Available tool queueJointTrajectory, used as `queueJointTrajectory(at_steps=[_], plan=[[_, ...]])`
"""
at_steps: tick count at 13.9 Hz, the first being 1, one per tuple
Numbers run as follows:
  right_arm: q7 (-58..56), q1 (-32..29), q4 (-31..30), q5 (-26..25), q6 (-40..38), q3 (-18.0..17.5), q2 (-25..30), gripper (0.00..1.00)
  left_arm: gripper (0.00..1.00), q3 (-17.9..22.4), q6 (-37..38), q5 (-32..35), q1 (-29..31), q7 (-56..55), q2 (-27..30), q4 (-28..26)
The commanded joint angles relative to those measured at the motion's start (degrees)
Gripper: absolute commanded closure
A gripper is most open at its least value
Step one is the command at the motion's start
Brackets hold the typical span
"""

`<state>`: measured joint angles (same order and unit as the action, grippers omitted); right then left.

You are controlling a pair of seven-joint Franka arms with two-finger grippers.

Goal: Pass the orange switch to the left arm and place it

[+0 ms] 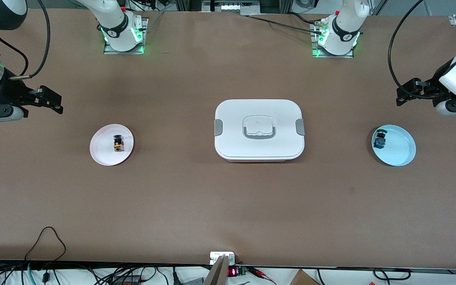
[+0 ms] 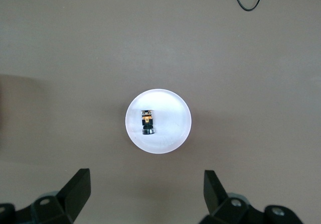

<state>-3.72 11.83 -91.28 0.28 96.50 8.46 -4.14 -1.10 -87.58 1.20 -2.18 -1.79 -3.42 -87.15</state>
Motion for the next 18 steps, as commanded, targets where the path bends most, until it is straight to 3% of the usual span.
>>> queueJointTrajectory(at_steps=[1,5,9,14,18], plan=[[-2.8,0.7,0.9,-0.6,-1.8,-0.5,0.0,0.0,0.0,-0.1,-0.5,-0.9,0.8,0.6,1.4,-1.4],[-29.3,0.6,0.9,-1.3,-8.5,-0.5,0.4,0.0,0.0,-0.2,-0.4,-0.9,0.8,0.6,1.4,-1.4],[-48.7,0.8,-4.5,-0.9,-7.0,-0.5,-0.1,0.0,0.0,-0.1,-0.3,-0.9,0.8,0.6,1.4,-1.4],[-70.8,2.7,-20.8,-1.0,11.6,-0.6,-1.0,0.0,0.0,-0.3,-0.4,-0.8,0.7,0.5,-0.1,0.9],[-82.1,4.2,-24.4,-1.0,22.1,-0.6,-5.3,0.0,0.0,-0.7,-0.1,-0.5,0.5,0.2,-0.1,1.0]])
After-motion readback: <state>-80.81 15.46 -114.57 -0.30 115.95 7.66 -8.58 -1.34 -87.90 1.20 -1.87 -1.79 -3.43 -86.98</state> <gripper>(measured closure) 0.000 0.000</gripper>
